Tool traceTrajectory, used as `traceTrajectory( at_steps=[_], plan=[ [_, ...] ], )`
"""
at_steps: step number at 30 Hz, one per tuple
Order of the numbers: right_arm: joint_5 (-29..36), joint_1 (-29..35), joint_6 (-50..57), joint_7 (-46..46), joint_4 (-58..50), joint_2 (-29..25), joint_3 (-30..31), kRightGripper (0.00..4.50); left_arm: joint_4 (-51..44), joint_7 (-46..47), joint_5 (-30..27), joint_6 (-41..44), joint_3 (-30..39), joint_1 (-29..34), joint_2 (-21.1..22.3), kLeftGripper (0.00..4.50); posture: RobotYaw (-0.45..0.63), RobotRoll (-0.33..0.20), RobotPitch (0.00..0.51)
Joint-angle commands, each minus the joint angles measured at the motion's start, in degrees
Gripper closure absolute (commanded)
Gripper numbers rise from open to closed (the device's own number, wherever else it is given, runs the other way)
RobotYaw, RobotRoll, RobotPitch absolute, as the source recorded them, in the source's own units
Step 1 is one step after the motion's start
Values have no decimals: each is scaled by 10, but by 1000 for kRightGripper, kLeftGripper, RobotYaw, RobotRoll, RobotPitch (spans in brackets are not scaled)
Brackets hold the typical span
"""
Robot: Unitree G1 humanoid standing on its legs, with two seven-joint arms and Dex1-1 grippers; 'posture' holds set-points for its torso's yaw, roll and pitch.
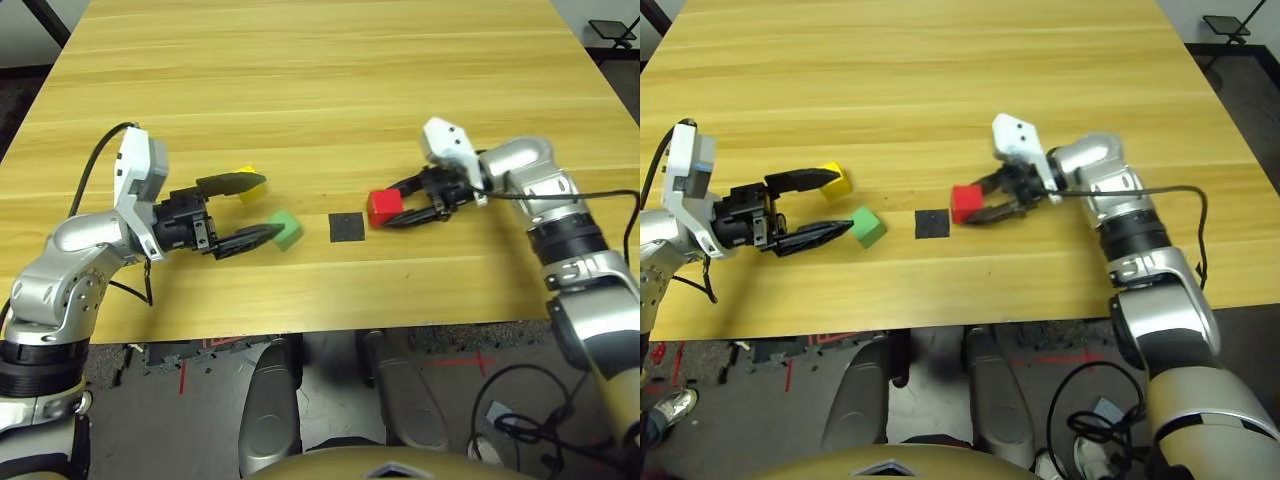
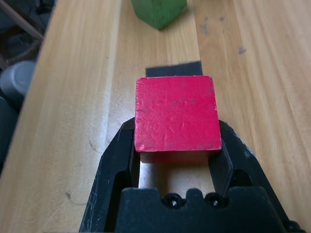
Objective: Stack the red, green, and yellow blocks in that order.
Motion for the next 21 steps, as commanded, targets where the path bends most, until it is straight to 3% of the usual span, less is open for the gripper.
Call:
traceTrajectory(
  at_steps=[1,21],
  plan=[
    [-15,8,7,-19,-25,12,22,2427,-24,23,-1,29,-1,11,4,0,172,-171,271],
    [-30,4,18,-51,-47,59,51,2427,-88,86,-21,55,32,54,1,0,249,-172,293]
  ],
)
